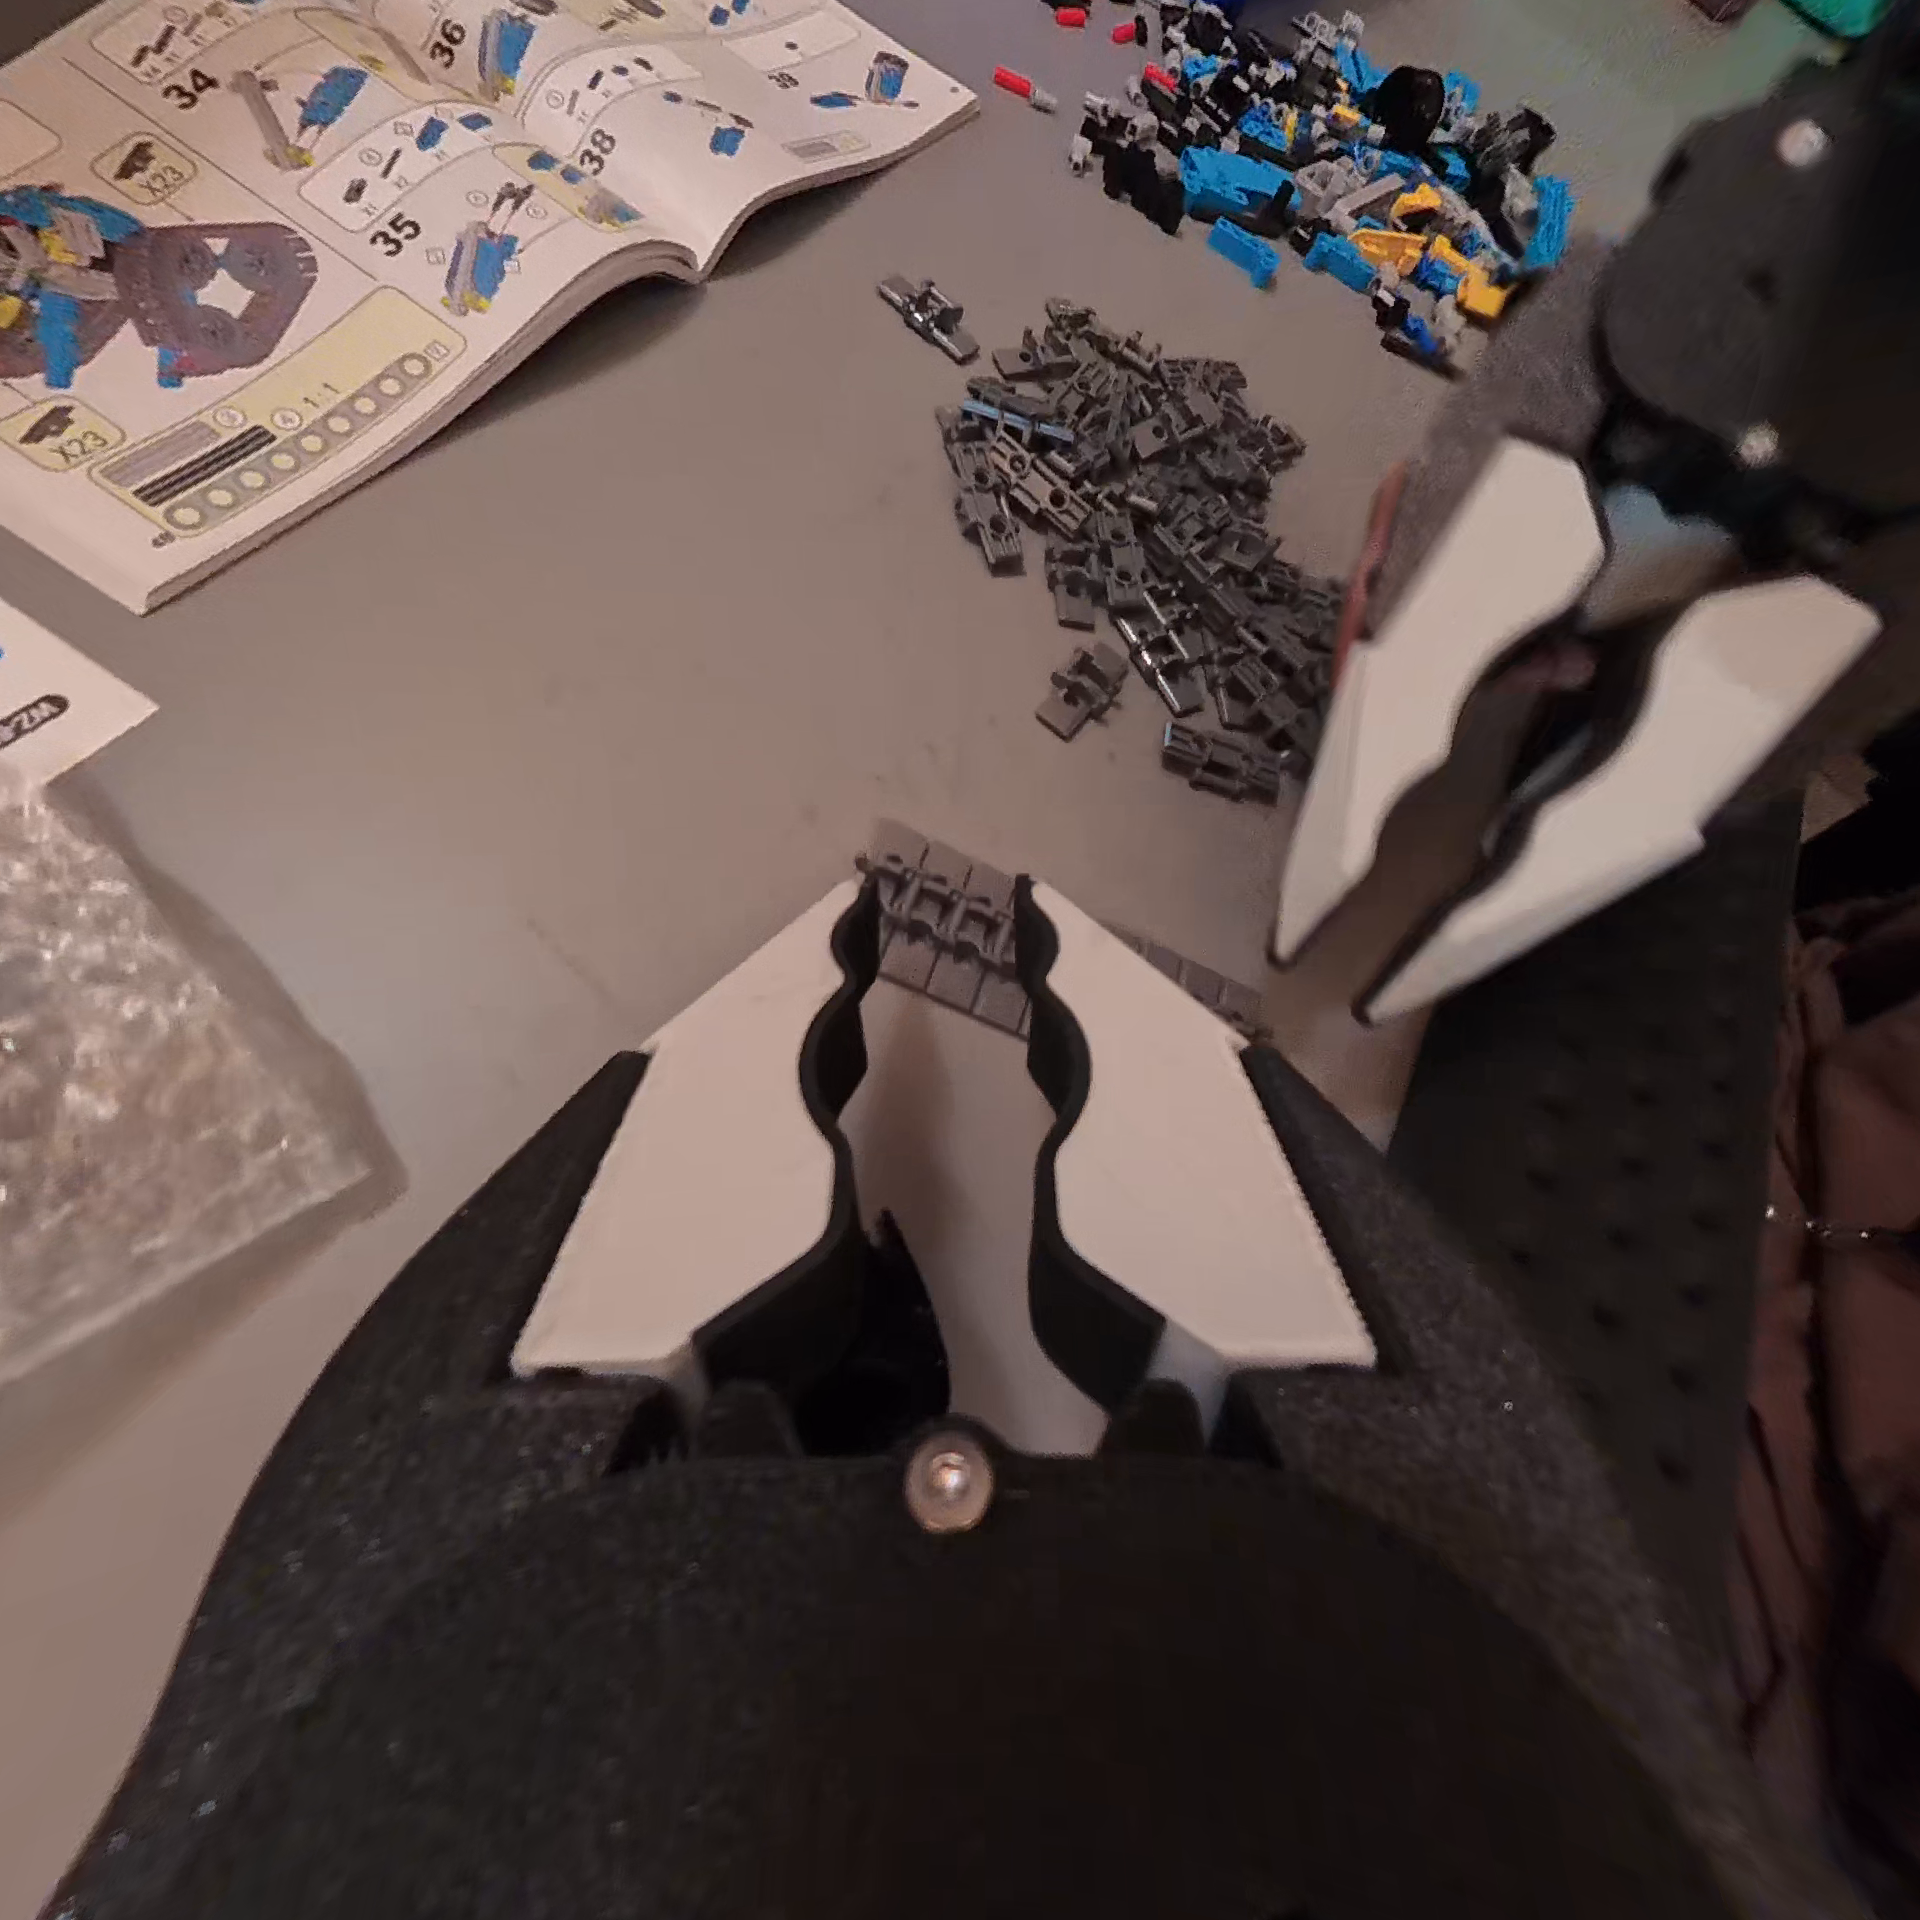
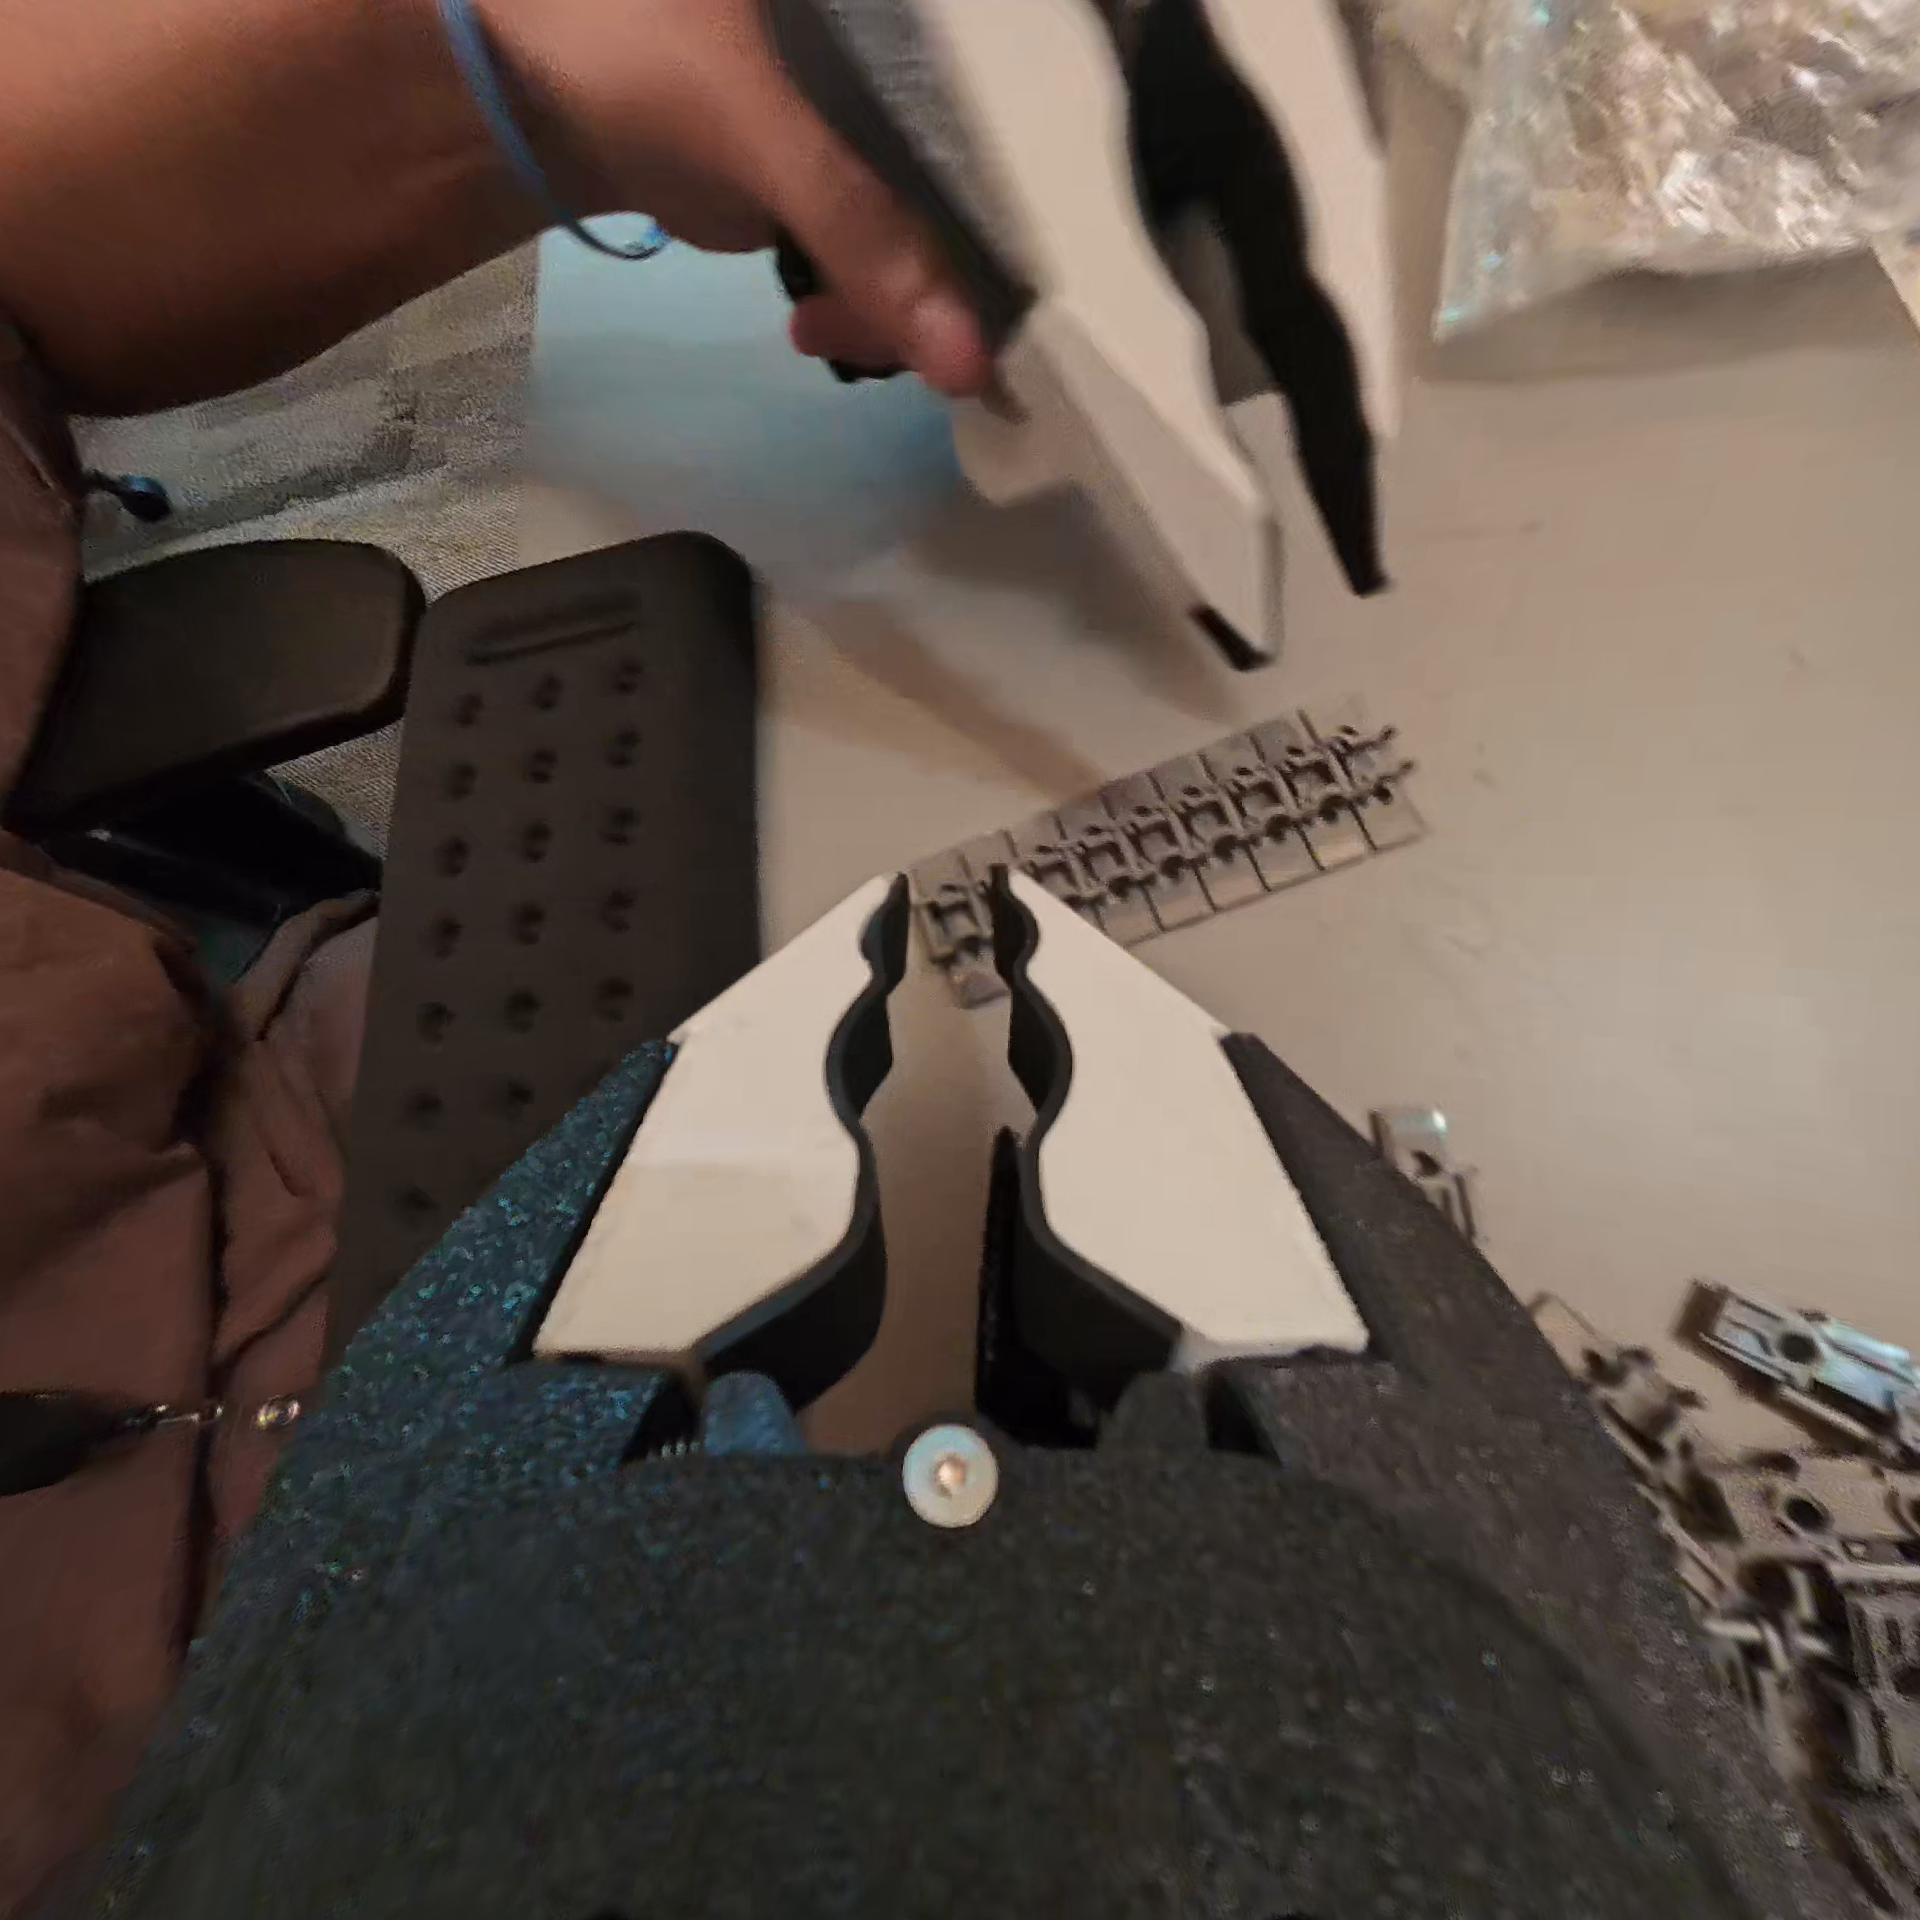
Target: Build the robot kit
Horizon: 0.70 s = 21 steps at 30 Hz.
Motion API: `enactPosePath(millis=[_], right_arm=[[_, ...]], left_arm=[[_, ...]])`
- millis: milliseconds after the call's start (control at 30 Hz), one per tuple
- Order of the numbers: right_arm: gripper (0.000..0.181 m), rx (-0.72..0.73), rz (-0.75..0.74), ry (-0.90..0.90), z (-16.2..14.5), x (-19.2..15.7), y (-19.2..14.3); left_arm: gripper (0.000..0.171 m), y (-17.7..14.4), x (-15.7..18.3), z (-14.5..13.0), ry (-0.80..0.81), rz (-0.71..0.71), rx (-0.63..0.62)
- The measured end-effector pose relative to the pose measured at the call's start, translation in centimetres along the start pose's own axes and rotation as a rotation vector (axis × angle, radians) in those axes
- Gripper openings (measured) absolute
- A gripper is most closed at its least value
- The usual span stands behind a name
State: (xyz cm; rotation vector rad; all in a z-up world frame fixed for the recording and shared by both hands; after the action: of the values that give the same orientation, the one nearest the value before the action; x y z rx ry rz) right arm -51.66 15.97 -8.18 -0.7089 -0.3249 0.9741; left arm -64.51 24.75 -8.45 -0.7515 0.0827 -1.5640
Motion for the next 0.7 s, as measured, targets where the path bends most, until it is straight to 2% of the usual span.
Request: enactPosePath(millis=[167,267,333,433,567,700], right_arm=[[0.018,-0.018,-0.042,-0.104,0.0,-2.5,1.6],[0.019,-0.058,-0.058,-0.143,-0.4,-3.0,2.4],[0.019,-0.085,-0.077,-0.163,-0.9,-2.7,2.5],[0.017,-0.093,-0.049,-0.102,-1.2,-1.6,2.1],[0.016,-0.118,-0.024,-0.046,-1.5,0.1,1.6],[0.020,-0.130,-0.102,-0.037,-1.8,1.9,0.9]], left_arm=[[0.018,2.2,-1.0,1.1,0.024,-0.061,-0.059],[0.013,3.4,-1.6,0.9,0.026,-0.044,-0.122],[0.010,3.7,-1.6,0.7,0.041,-0.034,-0.145],[0.009,3.4,-1.8,0.0,0.037,-0.007,-0.162],[0.010,2.2,-2.0,-0.8,0.005,0.019,-0.127],[0.010,0.7,-1.9,-1.7,-0.029,0.033,-0.108]])
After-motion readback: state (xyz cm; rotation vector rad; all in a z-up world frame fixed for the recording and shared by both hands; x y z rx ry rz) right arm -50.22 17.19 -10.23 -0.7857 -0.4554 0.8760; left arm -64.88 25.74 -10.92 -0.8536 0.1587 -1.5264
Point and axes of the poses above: each gripper's, where its closed fingertips meet, y out along the fingers, z out of its top, x = y × z across the jaws, the point moved 8 cm from there along -y, back along the fingers, and after that the axes turned 13 degrees about -z, right-handed, at the moved point
